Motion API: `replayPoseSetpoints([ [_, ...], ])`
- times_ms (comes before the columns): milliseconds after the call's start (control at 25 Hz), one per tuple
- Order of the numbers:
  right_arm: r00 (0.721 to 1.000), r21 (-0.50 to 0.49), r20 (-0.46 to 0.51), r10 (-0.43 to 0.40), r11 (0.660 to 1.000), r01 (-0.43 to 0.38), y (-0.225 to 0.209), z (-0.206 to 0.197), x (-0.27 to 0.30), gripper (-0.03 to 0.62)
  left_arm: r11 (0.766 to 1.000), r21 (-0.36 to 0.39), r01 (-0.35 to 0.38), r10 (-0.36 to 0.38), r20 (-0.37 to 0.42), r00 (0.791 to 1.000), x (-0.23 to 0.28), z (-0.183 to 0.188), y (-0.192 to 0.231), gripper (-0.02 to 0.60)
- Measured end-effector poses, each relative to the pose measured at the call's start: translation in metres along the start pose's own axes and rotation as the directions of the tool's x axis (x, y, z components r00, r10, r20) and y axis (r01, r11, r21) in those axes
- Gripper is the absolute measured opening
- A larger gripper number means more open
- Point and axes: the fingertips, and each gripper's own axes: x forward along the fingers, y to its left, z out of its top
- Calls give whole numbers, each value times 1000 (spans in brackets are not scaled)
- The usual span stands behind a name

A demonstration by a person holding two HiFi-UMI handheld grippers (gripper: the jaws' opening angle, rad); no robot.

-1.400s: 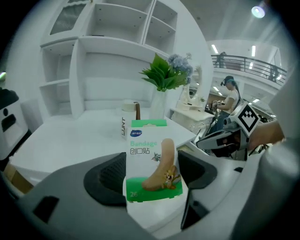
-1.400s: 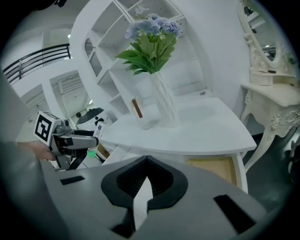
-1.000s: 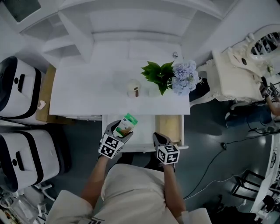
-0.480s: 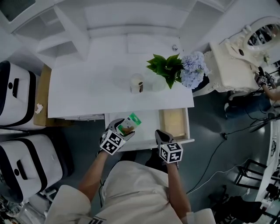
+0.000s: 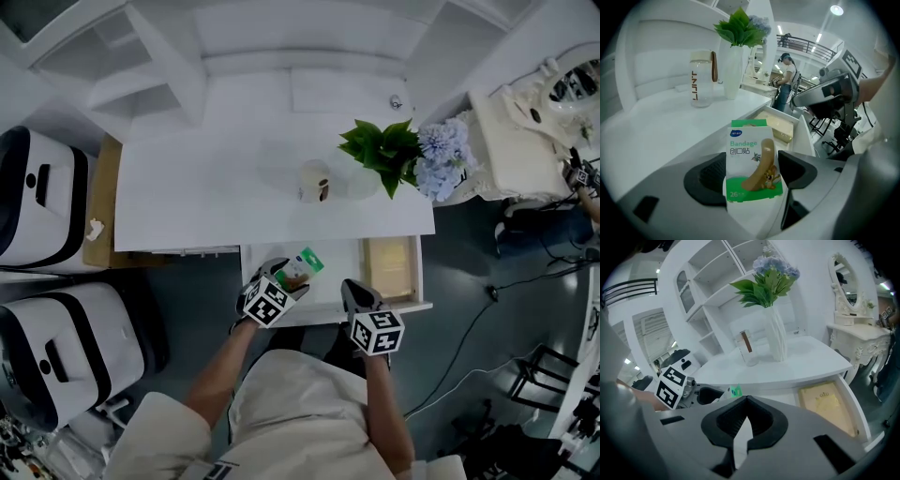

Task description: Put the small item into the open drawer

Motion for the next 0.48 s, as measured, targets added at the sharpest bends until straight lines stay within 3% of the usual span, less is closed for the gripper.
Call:
replayPoseSetpoints([
  [480,999,23,-31,-22,999,23,0,-19,10,25,999,-6,-32,31,-96,995,44,-22,17,359],
])
